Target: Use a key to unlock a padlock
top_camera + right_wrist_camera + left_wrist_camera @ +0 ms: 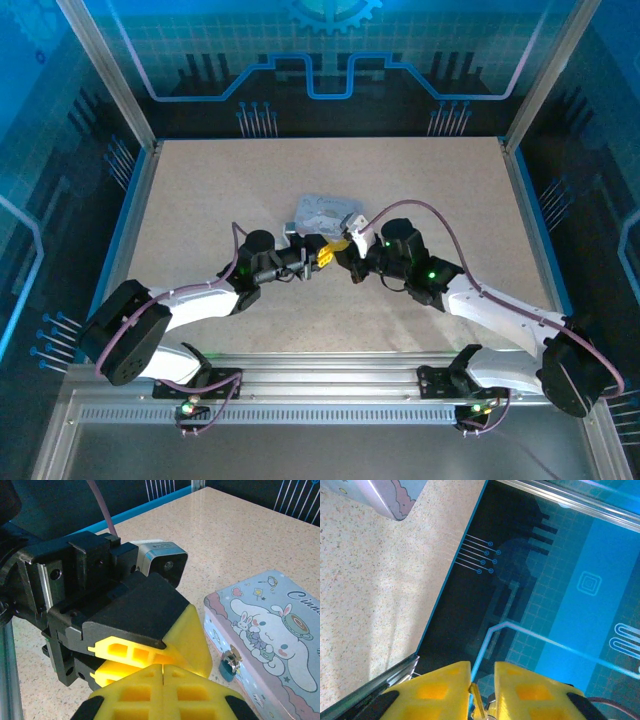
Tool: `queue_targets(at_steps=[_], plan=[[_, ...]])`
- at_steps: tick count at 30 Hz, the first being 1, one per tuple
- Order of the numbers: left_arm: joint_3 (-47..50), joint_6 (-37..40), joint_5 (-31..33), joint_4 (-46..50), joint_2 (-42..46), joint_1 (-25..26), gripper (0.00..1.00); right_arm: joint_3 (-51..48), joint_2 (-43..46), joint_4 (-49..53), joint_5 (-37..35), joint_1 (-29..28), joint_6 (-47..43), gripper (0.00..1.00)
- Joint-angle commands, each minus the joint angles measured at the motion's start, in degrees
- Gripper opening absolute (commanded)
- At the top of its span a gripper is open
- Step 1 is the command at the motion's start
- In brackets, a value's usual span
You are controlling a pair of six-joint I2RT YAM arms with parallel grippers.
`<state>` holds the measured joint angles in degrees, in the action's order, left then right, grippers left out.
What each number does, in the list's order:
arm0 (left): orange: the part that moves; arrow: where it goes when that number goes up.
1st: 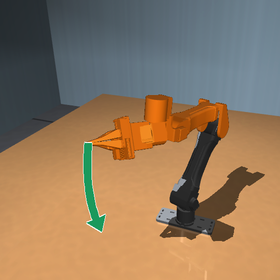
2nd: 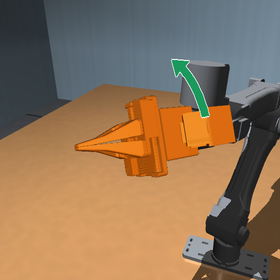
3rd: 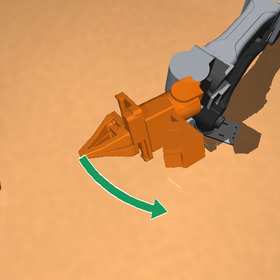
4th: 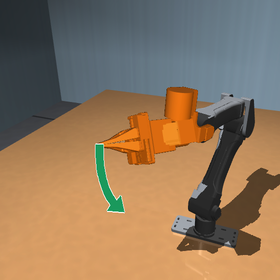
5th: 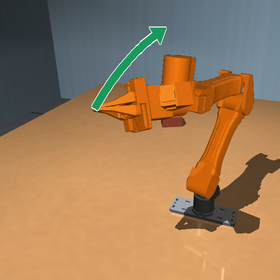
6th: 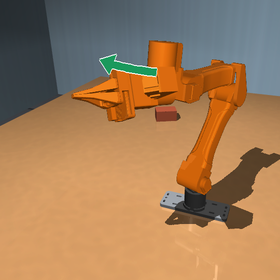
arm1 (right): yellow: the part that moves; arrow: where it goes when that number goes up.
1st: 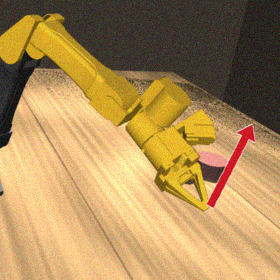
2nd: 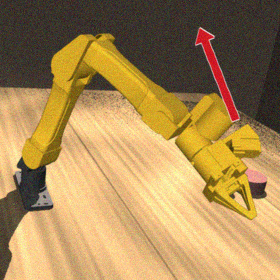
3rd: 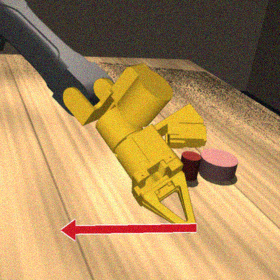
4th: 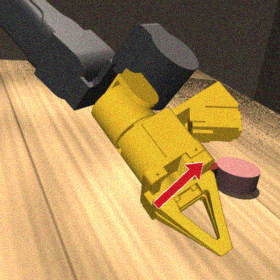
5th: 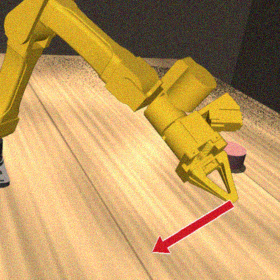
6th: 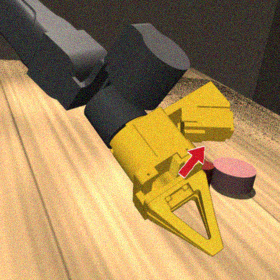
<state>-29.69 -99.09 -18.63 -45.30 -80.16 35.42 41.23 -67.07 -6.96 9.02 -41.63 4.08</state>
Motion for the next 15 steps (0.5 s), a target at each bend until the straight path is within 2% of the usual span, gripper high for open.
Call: queue_targets(at_steps=[1,11,15], plan=[[0.99,-0.03,0.7,-0.36,1.47,0.48,0.17,-0.37,1.06,-1.21,-0.75,-0.69,0.64,0.0],[1.04,0.26,1.05,-0.05,1.45,0.7,0.03,-0.36,1.4,-1.39,-1.19,-0.73,0.88,0.0],[0.96,1.69,1.37,0.83,1.89,0.7,0.0,-0.6,2.19,-1.5,-1.04,-0.31,1.9,0.0]])
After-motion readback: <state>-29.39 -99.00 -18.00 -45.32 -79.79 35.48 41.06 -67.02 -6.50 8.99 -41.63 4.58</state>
